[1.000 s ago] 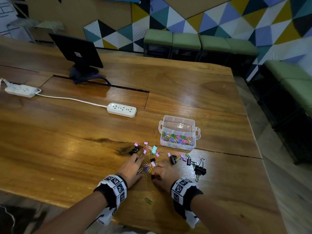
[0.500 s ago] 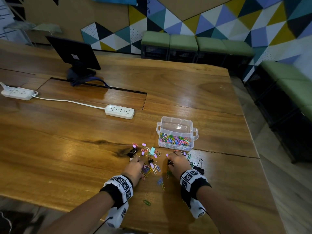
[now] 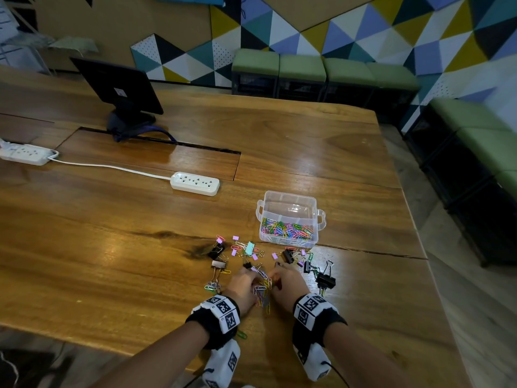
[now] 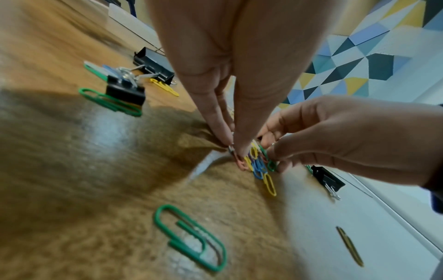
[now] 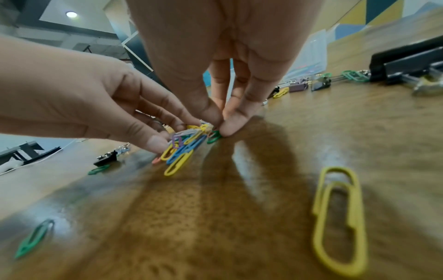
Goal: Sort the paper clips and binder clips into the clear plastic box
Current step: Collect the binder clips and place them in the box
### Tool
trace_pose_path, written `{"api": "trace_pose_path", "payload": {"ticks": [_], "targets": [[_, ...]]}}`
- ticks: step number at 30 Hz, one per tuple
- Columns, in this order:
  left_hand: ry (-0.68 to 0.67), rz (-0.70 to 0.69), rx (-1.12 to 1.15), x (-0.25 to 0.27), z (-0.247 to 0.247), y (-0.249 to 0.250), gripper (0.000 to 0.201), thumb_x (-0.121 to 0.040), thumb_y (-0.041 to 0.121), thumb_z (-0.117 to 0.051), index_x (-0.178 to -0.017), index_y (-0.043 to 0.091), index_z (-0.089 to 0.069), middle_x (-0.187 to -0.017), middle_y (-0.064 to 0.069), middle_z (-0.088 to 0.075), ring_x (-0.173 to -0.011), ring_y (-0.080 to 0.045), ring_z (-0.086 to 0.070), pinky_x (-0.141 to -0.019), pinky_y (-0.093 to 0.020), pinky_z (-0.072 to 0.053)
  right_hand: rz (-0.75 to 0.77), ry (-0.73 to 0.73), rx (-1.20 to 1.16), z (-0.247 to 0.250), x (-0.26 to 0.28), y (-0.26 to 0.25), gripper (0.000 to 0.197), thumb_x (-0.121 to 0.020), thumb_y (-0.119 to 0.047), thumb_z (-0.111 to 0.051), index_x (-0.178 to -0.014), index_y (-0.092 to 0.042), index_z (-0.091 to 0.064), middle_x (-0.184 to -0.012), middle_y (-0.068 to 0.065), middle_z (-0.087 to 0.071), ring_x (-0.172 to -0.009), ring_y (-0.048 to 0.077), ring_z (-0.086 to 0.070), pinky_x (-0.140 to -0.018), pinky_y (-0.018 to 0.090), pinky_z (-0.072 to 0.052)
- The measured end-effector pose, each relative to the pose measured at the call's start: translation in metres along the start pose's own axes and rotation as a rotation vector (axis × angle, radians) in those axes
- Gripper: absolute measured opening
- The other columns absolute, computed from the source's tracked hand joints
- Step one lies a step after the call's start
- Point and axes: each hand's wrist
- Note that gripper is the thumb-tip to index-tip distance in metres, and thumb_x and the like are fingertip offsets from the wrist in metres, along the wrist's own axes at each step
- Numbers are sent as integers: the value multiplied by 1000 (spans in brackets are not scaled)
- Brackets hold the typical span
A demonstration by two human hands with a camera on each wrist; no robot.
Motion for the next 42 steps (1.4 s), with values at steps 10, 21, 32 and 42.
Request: {"api": "trace_pose_path", "payload": {"ticks": [10,21,32,42], "targets": [[5,-49,-51,15,16,-10,49,-84,5,-61,-129,21,-49,-125,1,-42,-109,-16,-53,-95,-21,-44,53,-89,77,10,9,4,49,-83,-6,-54,-128,-23,-48,-135,1,-40,-123,20,-44,-107,33,-39],[-150,-121,-151,30,30,-14,49,-84,16,-66,-129,24,-50,-126,-1,-46,-111,-15,-51,-90,-18,-40,235,-164,204,13,21,8,26,-85,-9,-50,-105,-20,-62,-119,-2,-51,-113,17,-48,-102,33,-42],[-264,-230,-338,59,25,-22,32,-82,29,-67,-110,21,-55,-102,8,-45,-93,-8,-45,-80,-21,-39,30,-334,237,43,62,60,19,-79,-28,-69,-73,-37,-53,-86,-16,-55,-80,0,-51,-65,8,-38],[-165,-145,-259,36,15,-3,29,-83,23,-68,-107,16,-54,-103,3,-50,-92,-13,-49,-80,-23,-42,29,-316,168,23,40,26,12,-82,-25,-67,-92,-17,-67,-87,-7,-59,-83,8,-55,-72,14,-45]]}}
Point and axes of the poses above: each hand's wrist, its own x-axis away from the middle knuckle, its own z-axis out of the back of the hand, y = z × x
